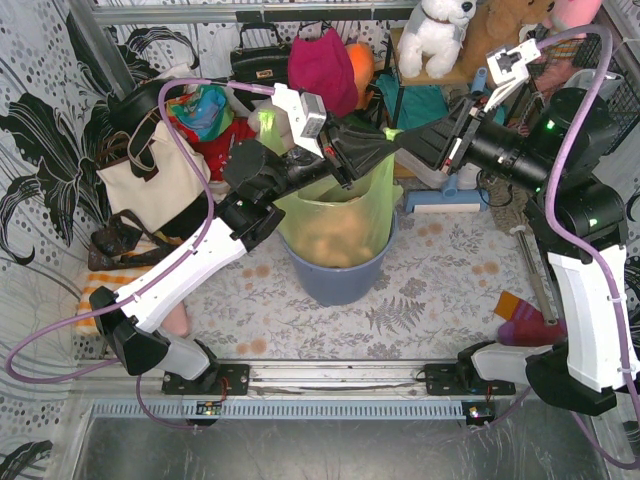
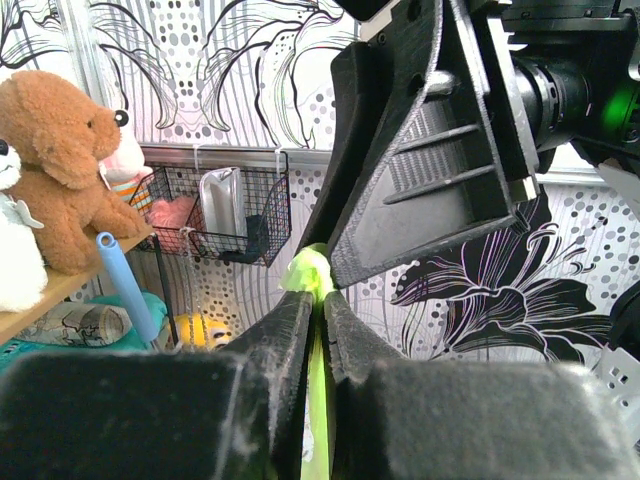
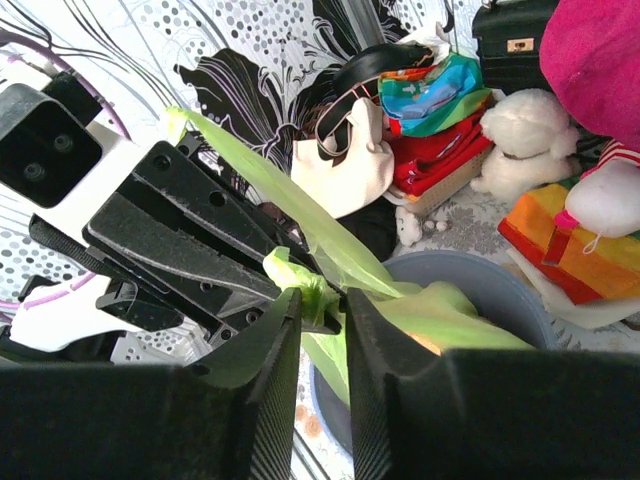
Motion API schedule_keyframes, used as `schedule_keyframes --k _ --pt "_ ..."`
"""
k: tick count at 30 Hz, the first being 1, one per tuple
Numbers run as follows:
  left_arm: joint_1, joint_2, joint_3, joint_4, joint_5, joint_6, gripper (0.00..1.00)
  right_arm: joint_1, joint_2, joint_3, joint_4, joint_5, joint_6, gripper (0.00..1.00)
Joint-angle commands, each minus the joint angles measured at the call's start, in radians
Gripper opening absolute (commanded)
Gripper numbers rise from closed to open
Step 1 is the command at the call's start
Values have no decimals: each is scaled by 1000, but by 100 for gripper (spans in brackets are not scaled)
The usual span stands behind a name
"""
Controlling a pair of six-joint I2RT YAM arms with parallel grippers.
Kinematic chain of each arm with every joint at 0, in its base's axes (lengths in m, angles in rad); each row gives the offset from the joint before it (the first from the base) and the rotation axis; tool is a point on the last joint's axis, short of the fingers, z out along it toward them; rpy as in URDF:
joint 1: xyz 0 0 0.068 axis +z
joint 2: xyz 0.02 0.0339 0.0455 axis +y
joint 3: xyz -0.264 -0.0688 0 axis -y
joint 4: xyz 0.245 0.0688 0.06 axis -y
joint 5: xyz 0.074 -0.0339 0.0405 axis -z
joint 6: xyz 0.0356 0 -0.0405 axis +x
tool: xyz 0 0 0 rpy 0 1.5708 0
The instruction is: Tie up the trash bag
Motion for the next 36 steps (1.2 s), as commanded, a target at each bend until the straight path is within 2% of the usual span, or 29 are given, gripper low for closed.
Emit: schedule_keyframes --k 1,6,8,13,16,22,30,36 --pt "5 -5 41 23 -11 -2 16 4 4 33 14 1 -14 19" --pt "5 -6 41 24 -8 -1 16 4 12 48 22 4 -12 0" --pt "5 -7 40 23 -8 -2 18 4 15 54 26 3 -12 0" --pt "4 -8 39 25 -28 -1 36 4 14 60 42 0 -3 0" --pt "5 -4 44 23 -39 1 42 3 13 59 45 -7 -2 0" --pt "5 16 69 19 -38 -2 43 4 5 42 49 -12 1 0" --pt "5 18 72 7 -18 -2 32 3 -1 35 55 -11 3 0" --pt "5 16 61 -5 -30 2 38 4 -4 33 57 -10 4 0"
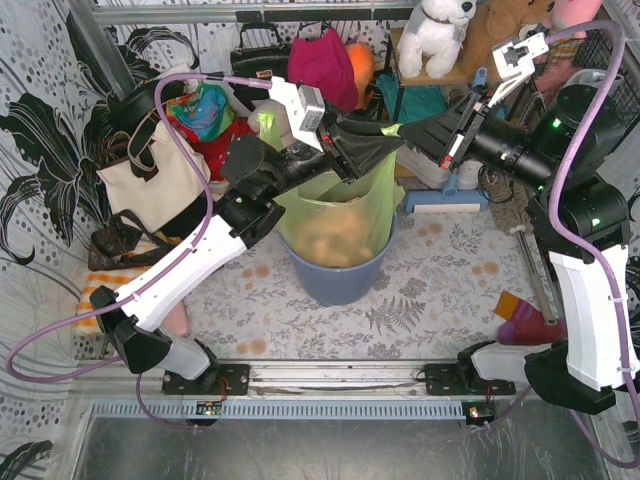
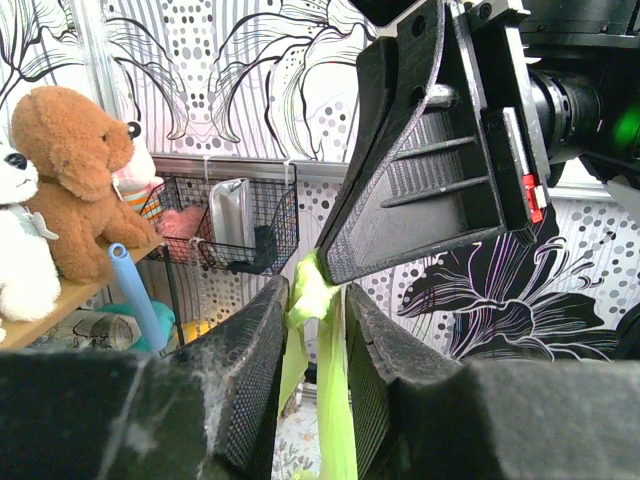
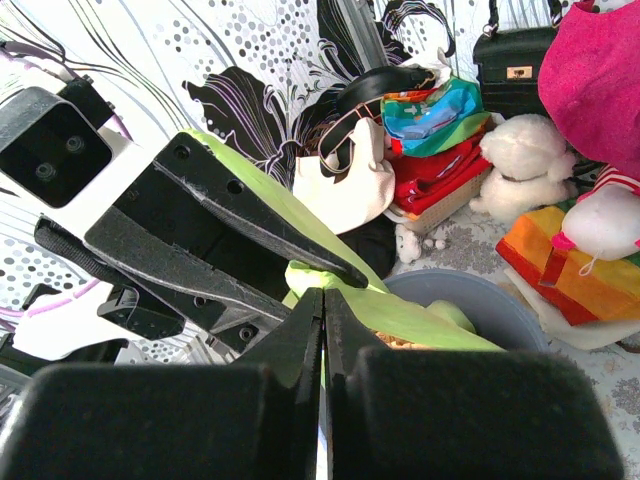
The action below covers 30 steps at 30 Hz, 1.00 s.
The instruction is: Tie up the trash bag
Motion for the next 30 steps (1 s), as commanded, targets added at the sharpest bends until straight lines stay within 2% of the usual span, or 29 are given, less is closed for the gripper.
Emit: schedule_keyframes --k 1,8,12,16,21,25,30 --pt "3 3 14 10 -10 4 38 5 -18 1 33 -18 5 0" --pt "3 13 21 20 -3 -2 27 5 -21 -1 33 -18 5 0" --pt "4 12 26 21 -2 0 10 5 -22 0 35 -15 4 0" --pt "3 -1 14 18 13 5 5 4 -24 13 46 -1 1 0" --pt "3 -41 -45 49 61 6 4 5 21 91 63 -14 -25 24" --pt "3 -79 -92 68 100 7 3 5 107 171 96 -107 -46 33" --pt "2 -121 -147 87 133 -6 3 5 197 174 249 -315 -26 46"
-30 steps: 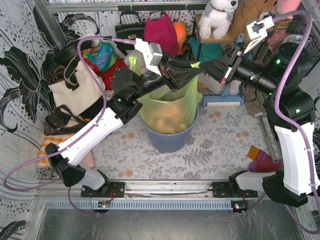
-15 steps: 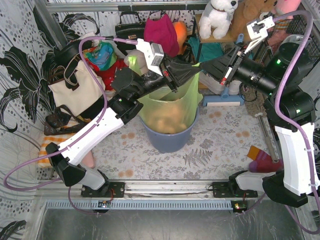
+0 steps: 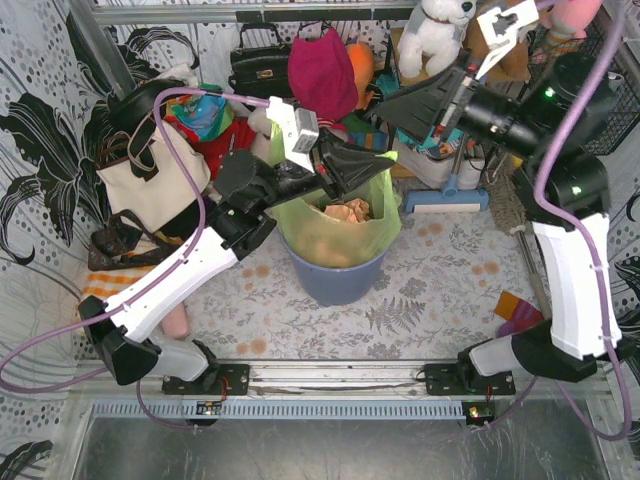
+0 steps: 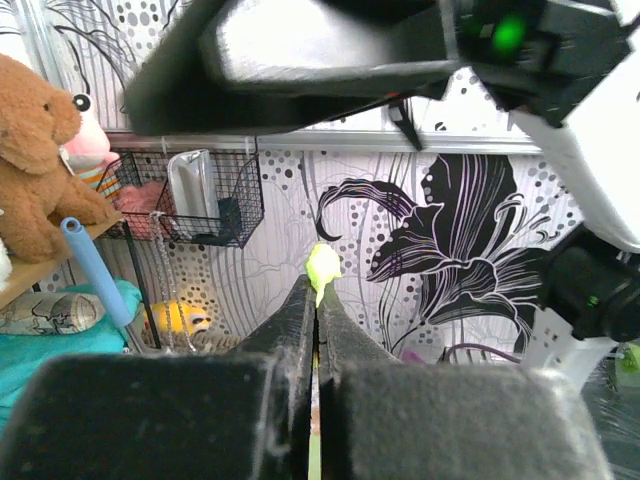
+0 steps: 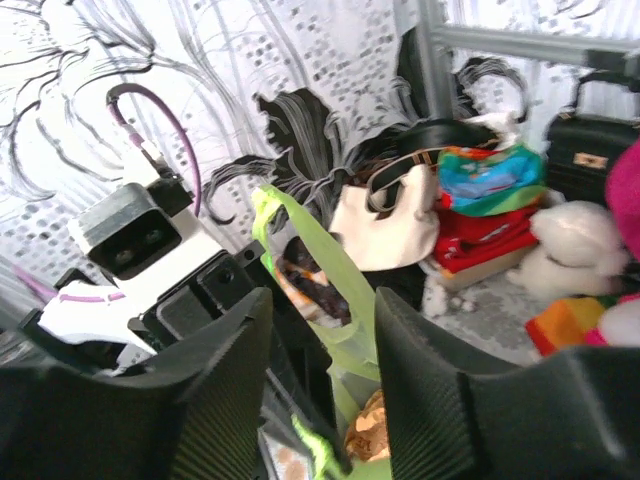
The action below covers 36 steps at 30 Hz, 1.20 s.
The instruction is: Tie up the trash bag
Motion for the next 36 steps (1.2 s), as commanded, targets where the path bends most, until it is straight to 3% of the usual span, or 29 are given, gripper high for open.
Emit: schedule_keyframes --k 1,6,17,36 --pt "2 -57 -33 75 53 -9 3 5 95 27 173 -229 11 50" --pt "1 -64 -39 75 68 -24 3 39 187 75 268 -330 4 63" --pt "0 -57 -39 70 95 -42 3 134 476 392 224 -438 -47 72" --pt "-10 -58 -44 47 135 -50 3 255 545 392 270 -389 -111 74"
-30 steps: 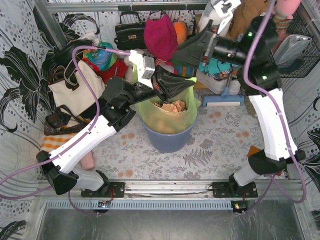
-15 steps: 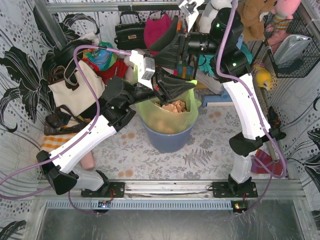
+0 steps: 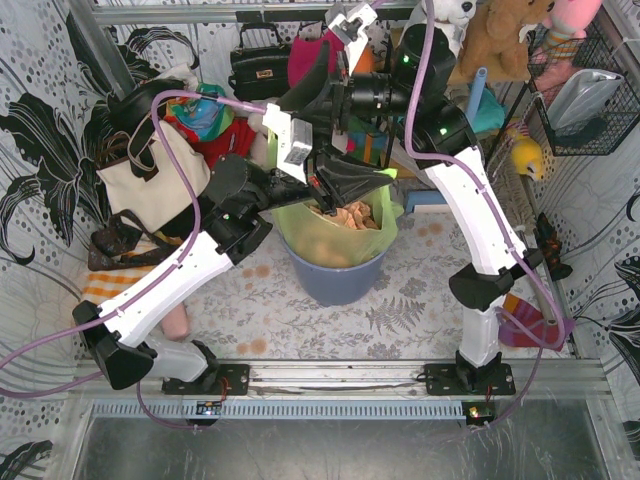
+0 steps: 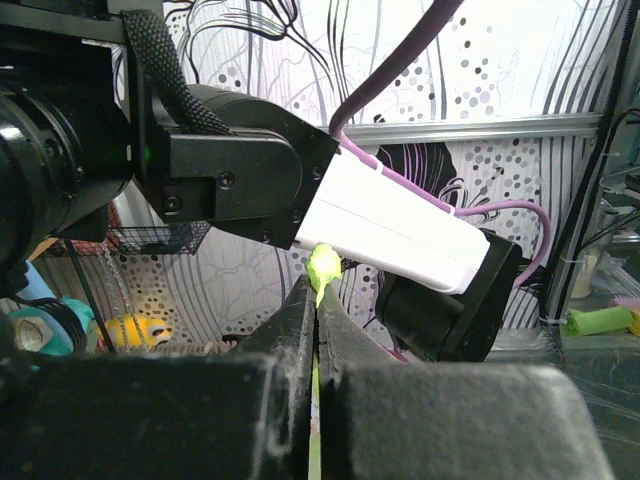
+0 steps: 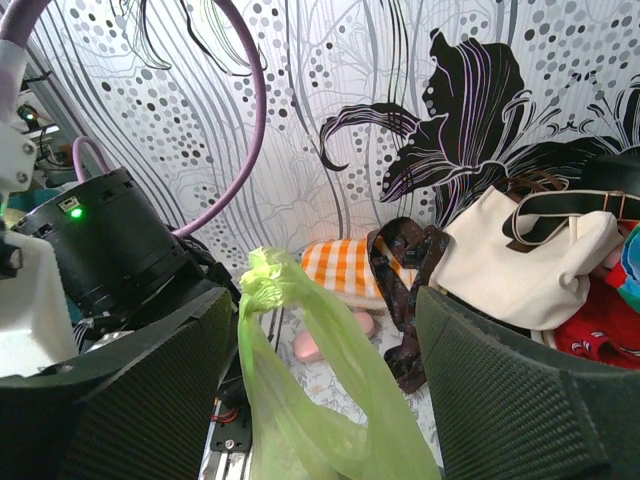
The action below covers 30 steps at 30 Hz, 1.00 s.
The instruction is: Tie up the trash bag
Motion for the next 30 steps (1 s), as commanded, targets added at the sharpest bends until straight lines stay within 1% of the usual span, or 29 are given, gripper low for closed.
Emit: schedule_keyframes --k 1,4,8,12,17,21,23,30 --pt "-8 -12 -9 20 10 -9 4 44 1 19 54 4 -17 73" --pt "-8 -12 -11 17 10 -9 4 59 -4 12 57 36 -29 69" --pt "-8 -14 -11 14 12 -7 3 66 -1 13 63 75 -29 58" --pt "-8 -15 -11 8 12 -5 3 67 0 13 68 82 -26 50" --pt "-8 -18 -11 1 10 -1 3 70 -5 11 68 90 -33 28" --pt "-8 -18 -12 -1 3 2 4 75 -19 10 68 136 -40 5" --pt "-8 -20 -12 0 -4 3 3 78 -35 0 72 175 -44 0" --pt "-8 -19 -14 0 -8 5 3 82 -82 -33 71 219 -43 0"
